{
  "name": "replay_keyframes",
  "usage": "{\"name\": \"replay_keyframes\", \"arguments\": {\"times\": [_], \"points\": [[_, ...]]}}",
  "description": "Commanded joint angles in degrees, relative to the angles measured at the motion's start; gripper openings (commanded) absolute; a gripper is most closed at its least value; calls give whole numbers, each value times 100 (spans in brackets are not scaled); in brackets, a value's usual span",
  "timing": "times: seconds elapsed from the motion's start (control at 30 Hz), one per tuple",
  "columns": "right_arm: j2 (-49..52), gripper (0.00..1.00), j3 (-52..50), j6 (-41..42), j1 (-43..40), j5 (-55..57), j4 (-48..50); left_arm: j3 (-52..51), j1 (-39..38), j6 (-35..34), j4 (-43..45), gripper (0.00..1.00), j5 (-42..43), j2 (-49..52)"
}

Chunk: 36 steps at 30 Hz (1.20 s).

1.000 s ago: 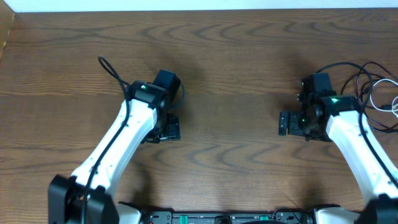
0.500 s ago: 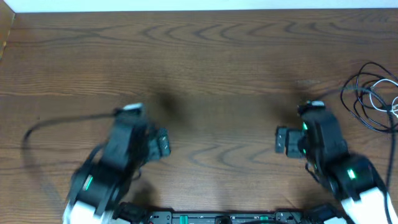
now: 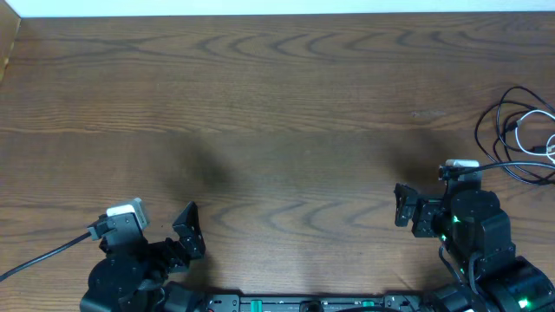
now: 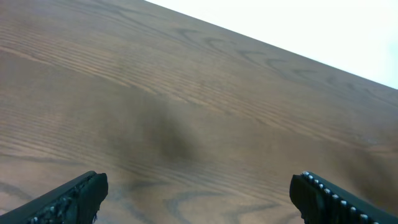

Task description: Untangle cables

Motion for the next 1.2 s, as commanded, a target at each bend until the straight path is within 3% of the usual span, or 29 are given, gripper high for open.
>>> {"name": "replay_keyframes", "arguments": {"times": [0.0, 0.6, 0.83, 1.0, 1.17], "points": [[-11, 99, -28, 74, 24, 70, -13, -44, 0, 13, -96, 98, -87, -2], [-20, 99, -39, 44, 22, 162, -13, -44, 0, 13, -120, 99, -87, -2], [-411, 99, -380, -205, -732, 485, 103, -44, 0, 13, -120, 99, -87, -2], [-1126, 99, -1045, -208, -1394, 138, 726, -44, 0, 13, -120, 99, -87, -2], [-1971, 99, -1978, -249, -1622, 22, 2052, -44, 0, 13, -120, 99, -87, -2]]}}
